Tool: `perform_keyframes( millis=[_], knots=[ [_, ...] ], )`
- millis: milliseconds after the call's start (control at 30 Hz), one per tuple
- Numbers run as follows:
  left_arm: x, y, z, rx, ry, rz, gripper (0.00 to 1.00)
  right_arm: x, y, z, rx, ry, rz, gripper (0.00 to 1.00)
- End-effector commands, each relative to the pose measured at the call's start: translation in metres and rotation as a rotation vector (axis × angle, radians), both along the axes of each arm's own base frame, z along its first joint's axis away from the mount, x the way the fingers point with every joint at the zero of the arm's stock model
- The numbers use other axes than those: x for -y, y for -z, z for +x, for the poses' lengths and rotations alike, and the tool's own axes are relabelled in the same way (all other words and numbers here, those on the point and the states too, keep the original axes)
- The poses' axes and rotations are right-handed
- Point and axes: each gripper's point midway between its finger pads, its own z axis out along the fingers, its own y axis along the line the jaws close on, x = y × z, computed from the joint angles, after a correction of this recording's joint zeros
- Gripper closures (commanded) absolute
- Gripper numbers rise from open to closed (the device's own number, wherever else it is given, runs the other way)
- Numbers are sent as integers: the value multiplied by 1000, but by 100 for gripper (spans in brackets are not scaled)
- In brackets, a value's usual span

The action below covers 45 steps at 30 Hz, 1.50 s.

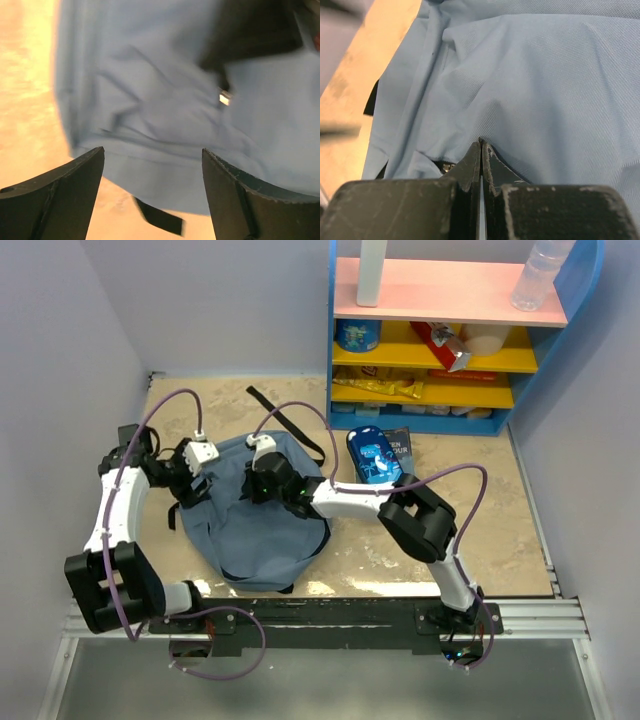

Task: Pack the student bag
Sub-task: Zip the student bag at the center of the board.

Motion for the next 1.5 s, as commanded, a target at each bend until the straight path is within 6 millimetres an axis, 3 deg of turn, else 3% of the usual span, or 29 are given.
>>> perform_keyframes(
  millis=[0, 100, 233, 433, 700, 933, 1133, 1167, 1233, 1267, 1333, 1467],
  knots=[
    [23, 29, -38, -120, 133, -67, 17, 4, -18, 15, 8, 42, 34, 100],
    [28, 50, -45, -177, 122, -82, 17, 4, -19, 14, 4, 40, 39, 100],
    [47, 52, -46, -175, 123, -101, 17, 4, -17, 12, -4, 37, 42, 100],
    [52, 45, -13, -52, 5, -100, 16, 5, -20, 12, -3, 37, 54, 100],
    [49, 78, -28, -127, -29, -67, 16, 6, -24, 8, -1, 34, 65, 100],
    [55, 88, -36, -139, -11, -42, 20, 6, -26, 9, -2, 39, 76, 100],
    [44, 88, -26, -95, -68, 7, 44, 6, -30, 9, 3, 38, 82, 100],
    [40, 86, -22, -75, -87, 22, 54, 5, -31, 9, 5, 37, 82, 100],
    [35, 84, -19, -65, -117, 39, 67, 8, -31, 10, 12, 42, 73, 100],
    [33, 82, -16, -53, -130, 44, 86, 8, -32, 12, 21, 43, 66, 100],
    [30, 78, -14, -46, -148, 52, 100, 11, -36, 14, 34, 52, 59, 100],
    [36, 60, -13, -42, -129, 22, 100, 9, -46, 22, 65, 67, 43, 100]
  ],
)
